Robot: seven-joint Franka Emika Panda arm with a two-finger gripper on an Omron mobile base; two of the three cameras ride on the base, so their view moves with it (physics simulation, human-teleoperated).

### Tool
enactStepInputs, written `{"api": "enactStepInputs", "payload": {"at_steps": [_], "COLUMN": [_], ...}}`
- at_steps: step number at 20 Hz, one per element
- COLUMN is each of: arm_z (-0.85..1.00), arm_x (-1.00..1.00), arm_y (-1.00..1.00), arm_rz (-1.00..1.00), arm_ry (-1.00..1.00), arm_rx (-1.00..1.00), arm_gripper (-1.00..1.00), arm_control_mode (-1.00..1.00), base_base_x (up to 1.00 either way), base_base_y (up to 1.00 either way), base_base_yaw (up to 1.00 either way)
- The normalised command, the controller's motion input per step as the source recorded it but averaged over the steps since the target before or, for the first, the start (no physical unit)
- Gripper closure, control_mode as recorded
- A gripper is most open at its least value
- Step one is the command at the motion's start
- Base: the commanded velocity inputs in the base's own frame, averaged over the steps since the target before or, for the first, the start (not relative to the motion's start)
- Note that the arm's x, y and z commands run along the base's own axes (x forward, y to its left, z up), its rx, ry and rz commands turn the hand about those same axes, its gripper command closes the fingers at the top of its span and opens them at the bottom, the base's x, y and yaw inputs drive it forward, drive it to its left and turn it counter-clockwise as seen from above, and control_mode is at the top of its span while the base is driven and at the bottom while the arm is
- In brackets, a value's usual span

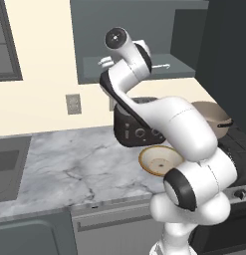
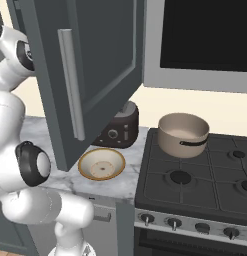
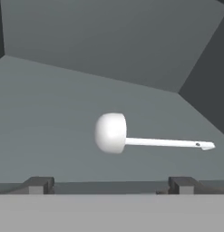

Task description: Open the cabinet and move the ladle to the pot. Then close the cabinet.

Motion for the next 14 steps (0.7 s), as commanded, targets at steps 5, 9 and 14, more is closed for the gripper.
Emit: {"api": "enactStepInputs", "payload": {"at_steps": [5,9,14], "arm_z": [-0.13,-0.07,-0.01], "arm_x": [0.19,0.21,0.21], "arm_y": [-0.03,-0.05,-0.07], "arm_rz": [0.00,0.00,0.00], "arm_ry": [0.00,0.00,0.00], "arm_rx": [0.00,0.00,0.00], "arm_gripper": [-1.00,-1.00,-1.00], "arm_control_mode": [-1.00,-1.00,-1.00], "base_base_x": [0.00,0.00,0.00], "base_base_y": [0.00,0.00,0.00], "base_base_yaw": [0.00,0.00,0.00]}}
